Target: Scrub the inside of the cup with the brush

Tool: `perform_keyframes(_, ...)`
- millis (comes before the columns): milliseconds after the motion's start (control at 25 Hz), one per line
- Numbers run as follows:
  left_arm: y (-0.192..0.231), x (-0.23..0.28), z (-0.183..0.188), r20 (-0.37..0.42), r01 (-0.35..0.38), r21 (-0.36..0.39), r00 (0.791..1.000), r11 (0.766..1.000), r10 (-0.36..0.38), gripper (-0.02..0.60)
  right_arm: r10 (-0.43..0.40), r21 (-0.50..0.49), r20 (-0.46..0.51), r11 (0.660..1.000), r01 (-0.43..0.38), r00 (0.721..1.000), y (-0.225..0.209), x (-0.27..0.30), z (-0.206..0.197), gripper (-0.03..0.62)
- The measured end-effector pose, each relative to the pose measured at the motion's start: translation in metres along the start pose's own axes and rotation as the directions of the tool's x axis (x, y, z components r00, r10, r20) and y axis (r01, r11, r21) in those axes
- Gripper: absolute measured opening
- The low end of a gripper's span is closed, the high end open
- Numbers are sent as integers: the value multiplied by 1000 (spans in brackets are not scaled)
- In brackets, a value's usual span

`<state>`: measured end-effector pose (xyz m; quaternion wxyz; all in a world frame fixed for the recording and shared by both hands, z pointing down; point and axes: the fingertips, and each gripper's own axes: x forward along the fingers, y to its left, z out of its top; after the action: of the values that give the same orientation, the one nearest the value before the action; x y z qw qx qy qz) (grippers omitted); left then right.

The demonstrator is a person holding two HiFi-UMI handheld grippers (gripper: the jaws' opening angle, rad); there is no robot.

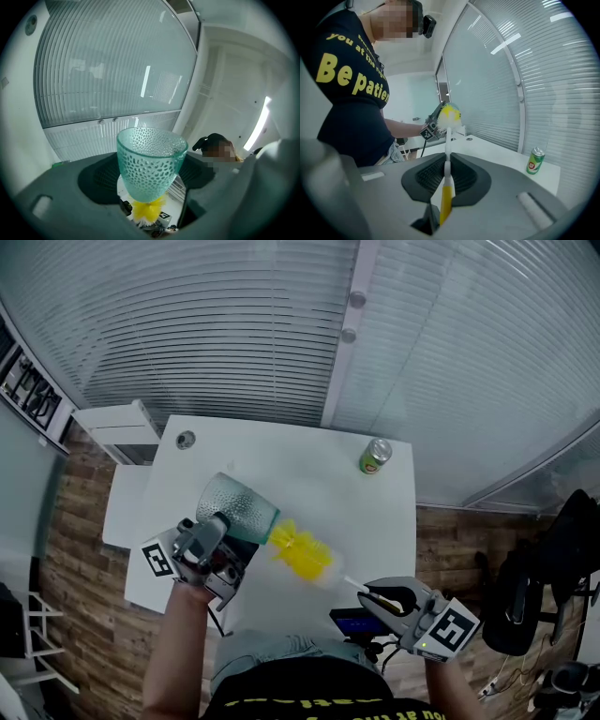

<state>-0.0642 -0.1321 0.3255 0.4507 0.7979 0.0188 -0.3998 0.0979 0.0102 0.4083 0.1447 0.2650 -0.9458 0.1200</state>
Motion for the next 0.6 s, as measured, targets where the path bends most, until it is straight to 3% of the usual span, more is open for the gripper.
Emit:
perform_keyframes(280, 9, -4, -10, -59, -44, 52, 997, 998, 47, 385, -44, -12, 63, 999, 45, 997, -11, -17, 29, 35)
perform_keyframes(600, 15, 3, -31, -134, -62, 48, 989, 997, 68, 385, -20, -61, 98, 998, 26, 995, -7, -3, 55, 35)
